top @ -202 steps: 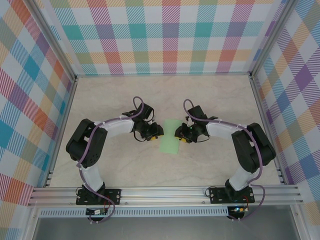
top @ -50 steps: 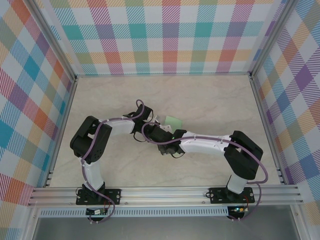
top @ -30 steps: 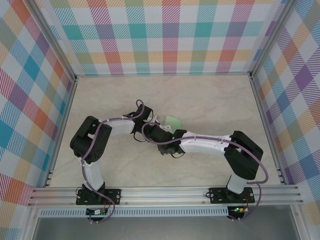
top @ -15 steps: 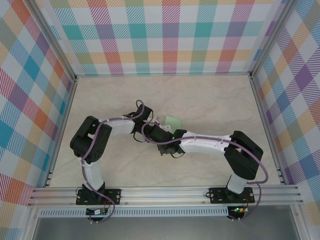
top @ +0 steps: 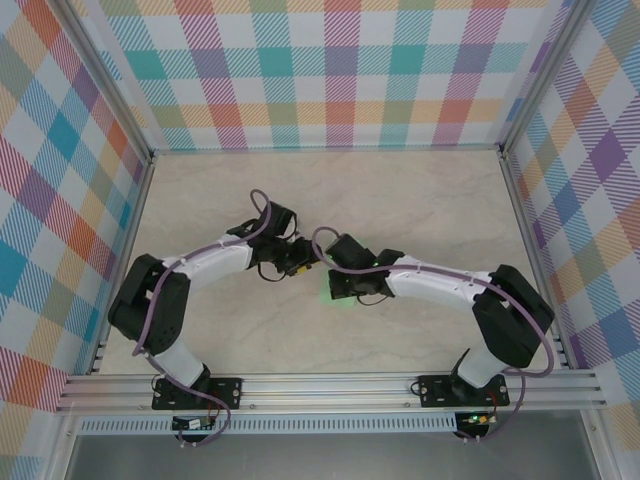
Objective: Fold a paper plane with a square sheet of paper (pick it up from the middle)
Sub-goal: Fold the triangle a second time at the center of the table.
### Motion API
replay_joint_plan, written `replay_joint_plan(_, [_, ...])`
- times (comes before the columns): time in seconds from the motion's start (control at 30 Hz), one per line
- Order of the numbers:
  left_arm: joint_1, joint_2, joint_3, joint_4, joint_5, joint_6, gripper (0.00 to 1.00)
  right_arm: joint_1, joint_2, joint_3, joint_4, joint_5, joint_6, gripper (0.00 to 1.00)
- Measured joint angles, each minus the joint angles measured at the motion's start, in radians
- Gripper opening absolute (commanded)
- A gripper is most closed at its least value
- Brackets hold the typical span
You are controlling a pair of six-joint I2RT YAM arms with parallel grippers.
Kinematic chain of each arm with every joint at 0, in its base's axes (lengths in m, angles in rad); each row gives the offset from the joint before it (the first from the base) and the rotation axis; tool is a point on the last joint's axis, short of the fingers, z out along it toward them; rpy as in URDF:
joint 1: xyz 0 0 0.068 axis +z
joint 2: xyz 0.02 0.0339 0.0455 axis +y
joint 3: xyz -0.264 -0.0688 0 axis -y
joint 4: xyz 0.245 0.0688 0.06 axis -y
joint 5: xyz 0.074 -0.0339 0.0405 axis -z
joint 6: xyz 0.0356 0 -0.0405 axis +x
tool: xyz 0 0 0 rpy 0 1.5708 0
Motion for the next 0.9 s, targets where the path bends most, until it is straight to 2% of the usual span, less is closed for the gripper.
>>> replay_joint_plan(0.2, [-0.007, -0.051, -0.051, 0.0, -0.036, -0.027, 0.36, -0.13, -0.023, -0.066, 0.055, -0.178, -0.022, 0.04])
replay_joint_plan(0.4, [-0.037, -0.051, -0.06, -0.004, -0.023, -0.023, 0.33, -0.168, -0.023, -0.073, 0.068, -0.27, -0.045, 0.04])
replay_joint_plan(0.53, [-0.08, -0.021, -0.059, 0.011, 0.002, -0.017, 0.23, -0.178, -0.022, -0.073, 0.067, -0.277, -0.048, 0.04])
replay_joint_plan(0.7, [-0.131, 0.059, -0.051, 0.023, 0.009, -0.021, 0.16, -0.185, -0.016, -0.073, 0.059, -0.263, -0.047, 0.05])
replay_joint_plan(0.9, [-0.171, 0.112, -0.037, 0.029, 0.006, -0.027, 0.15, -0.185, -0.005, -0.073, 0.047, -0.24, -0.043, 0.05])
